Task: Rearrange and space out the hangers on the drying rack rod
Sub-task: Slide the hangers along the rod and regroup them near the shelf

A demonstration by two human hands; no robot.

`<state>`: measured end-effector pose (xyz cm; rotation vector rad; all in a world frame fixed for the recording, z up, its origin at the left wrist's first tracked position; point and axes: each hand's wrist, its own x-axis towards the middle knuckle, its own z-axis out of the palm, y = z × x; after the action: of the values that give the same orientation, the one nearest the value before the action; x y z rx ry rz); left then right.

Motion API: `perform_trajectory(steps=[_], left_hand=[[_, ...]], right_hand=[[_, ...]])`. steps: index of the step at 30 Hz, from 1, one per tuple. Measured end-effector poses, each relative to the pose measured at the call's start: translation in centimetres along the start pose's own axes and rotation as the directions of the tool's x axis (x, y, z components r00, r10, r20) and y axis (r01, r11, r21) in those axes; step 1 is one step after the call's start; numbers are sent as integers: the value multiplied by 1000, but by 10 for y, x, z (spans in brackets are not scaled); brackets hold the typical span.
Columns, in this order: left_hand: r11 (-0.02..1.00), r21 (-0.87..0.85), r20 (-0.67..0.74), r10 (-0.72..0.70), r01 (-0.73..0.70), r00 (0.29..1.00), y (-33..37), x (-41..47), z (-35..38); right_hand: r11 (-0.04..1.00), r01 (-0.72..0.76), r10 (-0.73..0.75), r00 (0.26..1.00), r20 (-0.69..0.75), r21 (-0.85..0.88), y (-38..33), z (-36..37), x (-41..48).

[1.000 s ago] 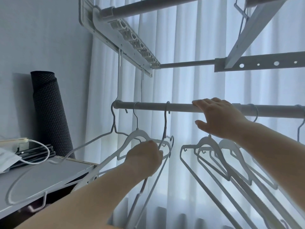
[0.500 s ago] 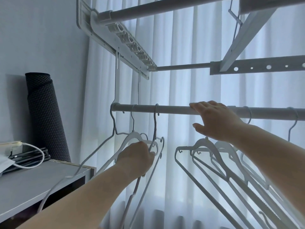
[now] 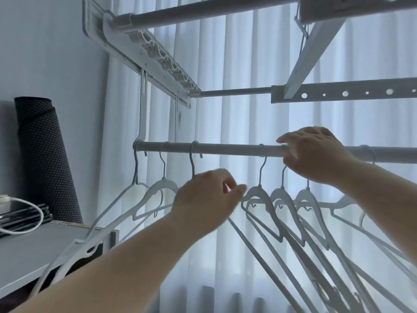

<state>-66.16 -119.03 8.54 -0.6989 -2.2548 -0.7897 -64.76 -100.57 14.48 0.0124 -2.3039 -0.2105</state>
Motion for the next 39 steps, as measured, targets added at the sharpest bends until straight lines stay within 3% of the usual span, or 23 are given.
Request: perform_trajectory(steps=[4, 7, 11, 23, 30, 39], left_hand=[[991, 131, 299, -78, 41, 951, 28, 9, 26], [981, 182, 359, -135, 73, 923, 37, 16, 44], [984, 75, 438, -178, 161, 881, 37, 21, 63], [960, 58, 305, -278, 274, 911, 0, 22, 58], [942, 153, 231, -328, 298, 916, -10, 18, 49], [930, 231, 260, -344, 287, 902, -8, 19, 42]], right_hand=[[999, -4, 1, 994, 110, 34, 8, -2, -8], [999, 13, -18, 994, 109, 46, 12, -2, -9], [999, 34, -37, 996, 83, 40, 16, 0, -10], [993, 74, -79, 995, 53, 97, 29, 5, -11], [993, 95, -96, 995, 16, 71, 25, 10, -9], [994, 102, -102, 995, -4, 50, 18, 13, -7]])
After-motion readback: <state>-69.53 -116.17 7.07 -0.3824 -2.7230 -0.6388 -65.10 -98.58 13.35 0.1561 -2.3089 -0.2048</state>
